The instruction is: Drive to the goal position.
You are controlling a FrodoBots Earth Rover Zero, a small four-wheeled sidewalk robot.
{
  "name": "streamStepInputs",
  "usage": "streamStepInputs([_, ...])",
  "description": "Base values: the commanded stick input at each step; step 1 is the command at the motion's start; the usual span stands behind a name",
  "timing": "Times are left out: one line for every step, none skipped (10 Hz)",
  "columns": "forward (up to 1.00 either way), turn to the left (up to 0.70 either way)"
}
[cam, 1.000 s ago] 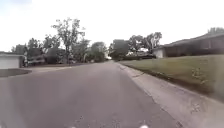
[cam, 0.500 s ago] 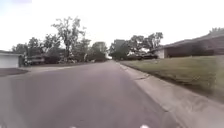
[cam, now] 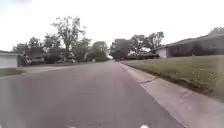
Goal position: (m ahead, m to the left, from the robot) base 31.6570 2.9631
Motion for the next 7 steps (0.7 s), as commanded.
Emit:
streamStepInputs([1.00, 0.00])
streamStepInputs([1.00, 0.00])
streamStepInputs([1.00, 0.00])
streamStepInputs([1.00, 0.00])
streamStepInputs([1.00, 0.00])
streamStepInputs([1.00, 0.00])
streamStepInputs([1.00, 0.00])
